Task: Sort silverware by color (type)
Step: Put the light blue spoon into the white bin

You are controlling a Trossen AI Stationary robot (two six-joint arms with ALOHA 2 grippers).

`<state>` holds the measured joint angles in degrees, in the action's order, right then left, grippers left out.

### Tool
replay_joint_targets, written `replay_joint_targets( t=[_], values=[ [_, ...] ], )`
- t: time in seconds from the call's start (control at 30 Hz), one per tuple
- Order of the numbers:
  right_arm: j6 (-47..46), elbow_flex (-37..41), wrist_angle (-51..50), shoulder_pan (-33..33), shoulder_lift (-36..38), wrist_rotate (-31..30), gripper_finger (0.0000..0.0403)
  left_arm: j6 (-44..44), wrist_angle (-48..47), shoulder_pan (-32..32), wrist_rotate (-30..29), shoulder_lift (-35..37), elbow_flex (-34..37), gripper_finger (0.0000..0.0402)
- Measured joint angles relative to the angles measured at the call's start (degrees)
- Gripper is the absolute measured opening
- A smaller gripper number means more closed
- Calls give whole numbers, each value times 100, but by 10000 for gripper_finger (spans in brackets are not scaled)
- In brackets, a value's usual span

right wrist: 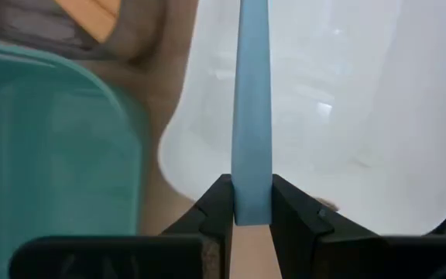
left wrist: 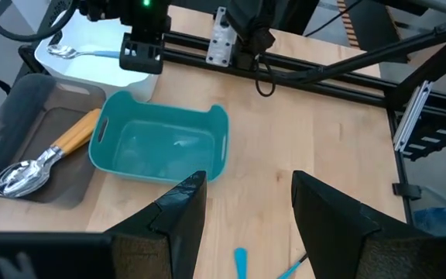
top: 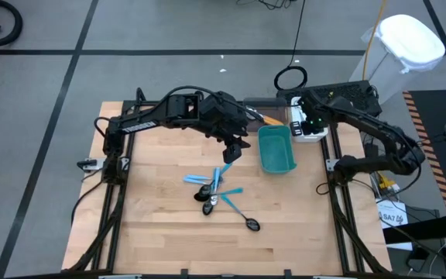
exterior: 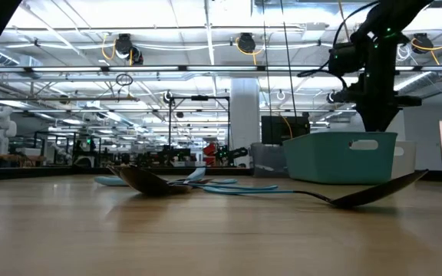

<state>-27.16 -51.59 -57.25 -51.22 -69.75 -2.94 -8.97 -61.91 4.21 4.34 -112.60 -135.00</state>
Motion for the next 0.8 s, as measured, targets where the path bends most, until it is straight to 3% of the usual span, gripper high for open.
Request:
replay_joint_targets(
  t=[0.37,0.8],
  values=[
    [810,0,-7,-327,-554,-324,54,-53,2,11,-164,0,2,188],
    [1023,-2,199,-354,-1346,-359,68,-60,2,173,-193,0,0,188]
  ],
)
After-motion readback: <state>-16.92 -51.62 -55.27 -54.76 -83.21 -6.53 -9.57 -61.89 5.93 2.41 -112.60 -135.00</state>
